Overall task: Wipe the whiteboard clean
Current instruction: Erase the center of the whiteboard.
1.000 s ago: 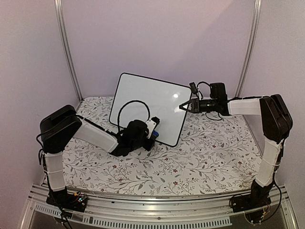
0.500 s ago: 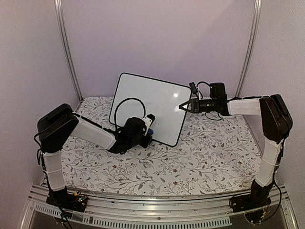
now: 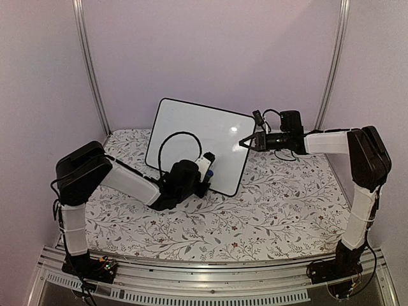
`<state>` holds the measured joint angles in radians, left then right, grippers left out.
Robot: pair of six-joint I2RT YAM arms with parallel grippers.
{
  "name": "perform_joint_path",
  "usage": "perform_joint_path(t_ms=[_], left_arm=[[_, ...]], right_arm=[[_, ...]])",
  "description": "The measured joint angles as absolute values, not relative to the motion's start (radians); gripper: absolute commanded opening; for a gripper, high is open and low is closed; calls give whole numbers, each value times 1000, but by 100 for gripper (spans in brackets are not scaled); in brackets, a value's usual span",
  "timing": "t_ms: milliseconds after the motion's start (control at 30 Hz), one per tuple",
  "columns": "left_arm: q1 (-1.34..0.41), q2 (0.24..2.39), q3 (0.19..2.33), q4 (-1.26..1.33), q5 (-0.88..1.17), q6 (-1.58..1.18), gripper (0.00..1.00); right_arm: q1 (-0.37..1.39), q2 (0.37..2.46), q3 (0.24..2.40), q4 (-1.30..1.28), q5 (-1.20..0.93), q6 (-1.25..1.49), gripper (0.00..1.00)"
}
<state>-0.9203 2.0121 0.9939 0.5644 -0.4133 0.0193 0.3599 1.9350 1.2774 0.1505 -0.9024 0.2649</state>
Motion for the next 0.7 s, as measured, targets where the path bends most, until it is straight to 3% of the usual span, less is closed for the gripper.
perform_joint_path(t_ms=[700], left_arm=[[-896,2045,1063,663,-488,30,0]], right_arm=[[365,1935,1277,145,-905,273,2]])
